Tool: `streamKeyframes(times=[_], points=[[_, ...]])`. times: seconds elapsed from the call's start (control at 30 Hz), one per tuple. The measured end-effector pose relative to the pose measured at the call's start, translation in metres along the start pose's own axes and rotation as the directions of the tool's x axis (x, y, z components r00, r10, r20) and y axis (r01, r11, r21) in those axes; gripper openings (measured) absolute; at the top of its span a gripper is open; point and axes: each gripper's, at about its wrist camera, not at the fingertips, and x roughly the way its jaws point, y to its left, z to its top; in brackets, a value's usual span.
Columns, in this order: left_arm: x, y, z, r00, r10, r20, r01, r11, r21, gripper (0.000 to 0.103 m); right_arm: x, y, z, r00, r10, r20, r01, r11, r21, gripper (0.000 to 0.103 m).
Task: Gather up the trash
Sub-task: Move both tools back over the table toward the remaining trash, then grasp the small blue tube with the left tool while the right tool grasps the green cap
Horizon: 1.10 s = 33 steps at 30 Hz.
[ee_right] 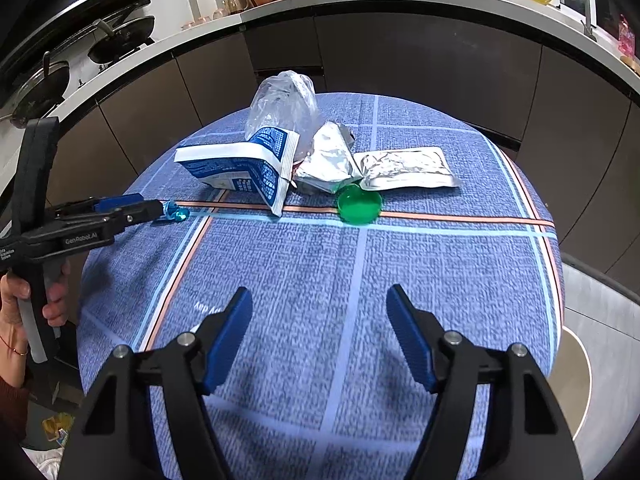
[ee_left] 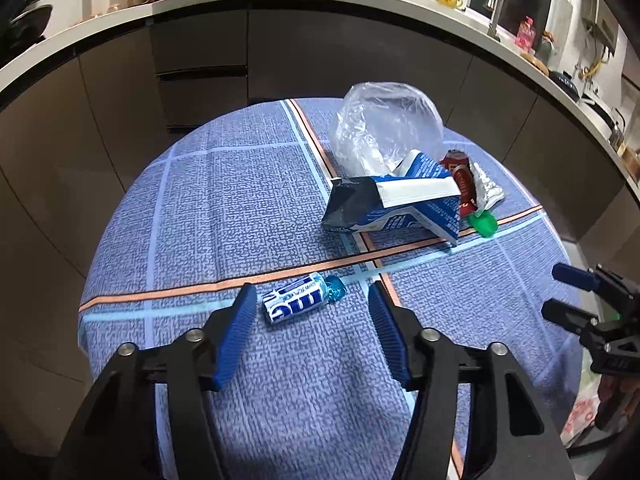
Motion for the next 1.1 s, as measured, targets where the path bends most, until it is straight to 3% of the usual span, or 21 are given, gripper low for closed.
streamKeyframes(times=[0.23, 0.7, 0.73, 0.77, 1.1], points=[[0.010, 0.003, 0.001, 1.000, -0.001, -0.027, 0.001, 1.000, 0.016, 0.045, 0.019, -0.008, 0.014, 1.000, -0.014, -0.009, 0.014, 1.000, 0.022, 0.069], [0.018, 0.007, -0.005, 0.999, -0.004, -0.051, 0.005, 1.000, 0.021, 0.035, 0.057, -0.020, 0.040, 0.998, -0.051, -0.037, 0.053, 0.998, 0.029, 0.050], [0.017, 0.006, -0.005, 0.999, -0.004, -0.048, 0.005, 1.000, 0.025, 0.032, 0.059, -0.021, 0.042, 0.998, -0.052, -0.038, 0.053, 0.998, 0.033, 0.050], [0.017, 0.006, -0.005, 0.999, -0.006, -0.050, 0.007, 1.000, 0.028, 0.020, 0.061, -0.024, 0.044, 0.998, -0.052, -0.039, 0.053, 0.998, 0.033, 0.050], [0.030, 0.009, 0.002, 0.998, -0.009, -0.065, 0.010, 1.000, 0.018, 0.027, 0.085, -0.024, 0.065, 0.996, -0.084, -0.034, 0.084, 0.996, 0.012, 0.050]])
